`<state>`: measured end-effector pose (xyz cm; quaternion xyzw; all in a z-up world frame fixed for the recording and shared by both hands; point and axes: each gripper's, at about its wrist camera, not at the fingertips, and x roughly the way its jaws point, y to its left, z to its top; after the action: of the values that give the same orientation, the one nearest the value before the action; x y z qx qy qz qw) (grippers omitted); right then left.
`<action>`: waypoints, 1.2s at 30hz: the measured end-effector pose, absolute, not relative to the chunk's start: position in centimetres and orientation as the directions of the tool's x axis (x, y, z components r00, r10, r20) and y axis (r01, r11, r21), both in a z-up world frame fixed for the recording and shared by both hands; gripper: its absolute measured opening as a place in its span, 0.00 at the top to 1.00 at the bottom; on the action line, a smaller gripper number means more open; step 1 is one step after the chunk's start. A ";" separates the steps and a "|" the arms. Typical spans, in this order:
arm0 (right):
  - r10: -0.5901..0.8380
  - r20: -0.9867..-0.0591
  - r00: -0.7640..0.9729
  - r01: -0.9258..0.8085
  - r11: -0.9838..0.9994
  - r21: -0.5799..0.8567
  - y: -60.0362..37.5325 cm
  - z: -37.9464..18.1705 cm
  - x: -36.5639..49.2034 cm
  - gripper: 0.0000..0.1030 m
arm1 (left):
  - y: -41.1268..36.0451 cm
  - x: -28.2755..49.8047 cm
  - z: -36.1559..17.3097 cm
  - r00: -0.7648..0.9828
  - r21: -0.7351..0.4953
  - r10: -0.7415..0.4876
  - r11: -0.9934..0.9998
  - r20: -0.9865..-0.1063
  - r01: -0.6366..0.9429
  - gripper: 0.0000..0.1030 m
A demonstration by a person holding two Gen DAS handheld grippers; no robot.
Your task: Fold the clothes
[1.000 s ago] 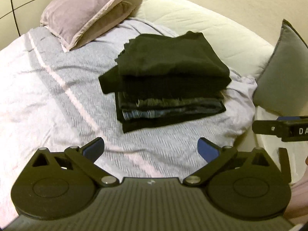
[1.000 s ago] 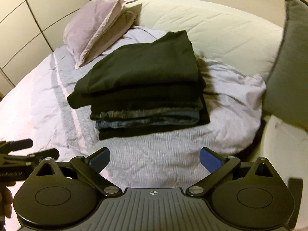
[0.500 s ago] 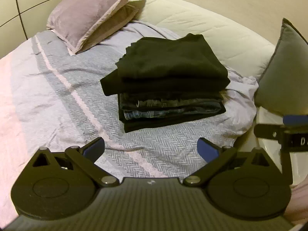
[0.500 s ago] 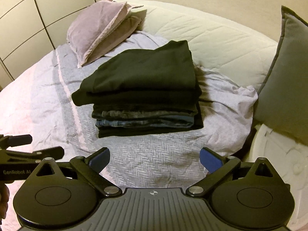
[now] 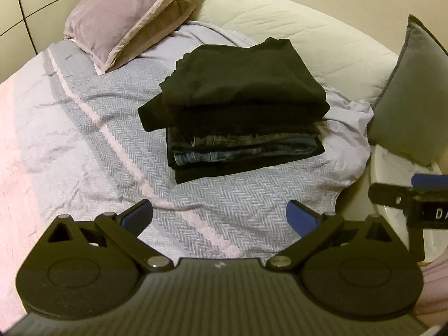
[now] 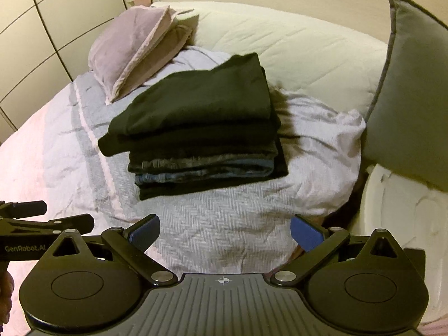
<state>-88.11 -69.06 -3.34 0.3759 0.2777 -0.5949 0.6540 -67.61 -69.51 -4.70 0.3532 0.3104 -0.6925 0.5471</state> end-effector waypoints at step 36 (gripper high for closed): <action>-0.564 -0.820 0.100 0.994 0.024 0.104 -69.6 -3.1 -86.2 0.01 | -69.7 -67.4 -5.1 -0.130 -0.003 -0.548 -0.226 -0.827 0.974 0.03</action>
<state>-86.23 -69.63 -3.10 0.3578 0.3005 -0.5999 0.6495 -67.39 -69.74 -5.07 0.3651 0.2920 -0.6925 0.5495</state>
